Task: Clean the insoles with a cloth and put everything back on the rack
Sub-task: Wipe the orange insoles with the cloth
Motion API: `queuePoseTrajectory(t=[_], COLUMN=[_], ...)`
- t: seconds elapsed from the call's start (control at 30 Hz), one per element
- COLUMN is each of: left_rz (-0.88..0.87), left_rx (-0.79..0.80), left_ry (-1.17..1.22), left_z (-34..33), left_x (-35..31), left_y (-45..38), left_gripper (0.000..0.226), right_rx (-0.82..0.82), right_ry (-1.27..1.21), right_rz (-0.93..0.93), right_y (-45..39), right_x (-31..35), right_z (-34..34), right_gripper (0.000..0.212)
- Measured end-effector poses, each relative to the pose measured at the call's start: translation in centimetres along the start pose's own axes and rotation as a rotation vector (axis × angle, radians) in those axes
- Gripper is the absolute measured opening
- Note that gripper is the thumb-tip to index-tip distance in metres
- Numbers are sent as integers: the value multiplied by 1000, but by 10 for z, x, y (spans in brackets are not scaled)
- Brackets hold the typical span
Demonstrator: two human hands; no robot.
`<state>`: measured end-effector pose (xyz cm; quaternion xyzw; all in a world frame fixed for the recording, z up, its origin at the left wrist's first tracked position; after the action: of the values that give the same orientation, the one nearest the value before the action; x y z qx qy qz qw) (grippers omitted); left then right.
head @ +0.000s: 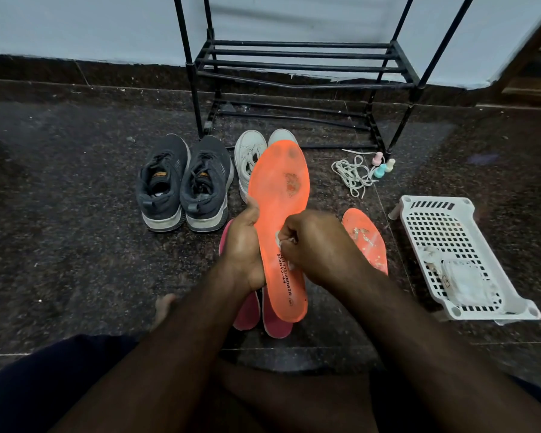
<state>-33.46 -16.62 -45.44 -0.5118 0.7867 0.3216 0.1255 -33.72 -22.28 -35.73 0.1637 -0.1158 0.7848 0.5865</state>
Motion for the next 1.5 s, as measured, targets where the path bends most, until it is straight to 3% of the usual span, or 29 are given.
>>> queuePoseTrajectory(t=[0.2,0.37,0.47,0.63,0.7,0.83,0.9,1.07,1.13,1.23,1.37,1.5], left_rz=[-17,-3,0,-11,-2,-21,-40,-17,-16,-21,-19,17], left_rx=[-29,14,29,37,46,42,34,21,22,-1,44,119], left_ry=[37,42,20,38,51,59,63,57,41,75,80,99], left_z=[2,-4,-8,-5,-6,-9,-11,-11,-8,-2,-11,-21], left_x=[-19,-15,-7,-6,-8,-12,-14,-7,-6,-8,-8,-4], left_y=[0,5,6,4,4,4,6,6,4,2,8,9], left_gripper=[82,89,86,85,87,80,76,73,71,61,53,60], right_rx=[147,24,-120,-25,29,-134,-130,-230,-141,-61,-281,-335], right_ry=[56,-245,-191,-115,-202,-504,-599,-308,-211,-209,-281,-333], right_rz=[18,-47,52,73,25,-104,-133,6,36,80,51,-15], right_y=[9,3,4,2,1,-1,-2,2,2,2,2,-2], right_x=[-4,-11,-4,0,-10,-39,-42,-18,-6,3,-13,-30], right_z=[-12,19,22,2,3,30,28,28,14,3,38,51], right_gripper=[9,9,6,15,12,8,14,11,12,13,26,26])
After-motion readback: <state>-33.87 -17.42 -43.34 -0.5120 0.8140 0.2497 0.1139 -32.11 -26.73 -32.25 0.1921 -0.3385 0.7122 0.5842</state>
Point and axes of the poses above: each hand's wrist, its own y-axis away from the middle knuckle, its own z-axis out of the back of the hand, x = y × z, the point moved 10 cm from there along -y, towards the middle knuckle, and after that the axes turned 3 degrees about -z, right-handed, at the moved point
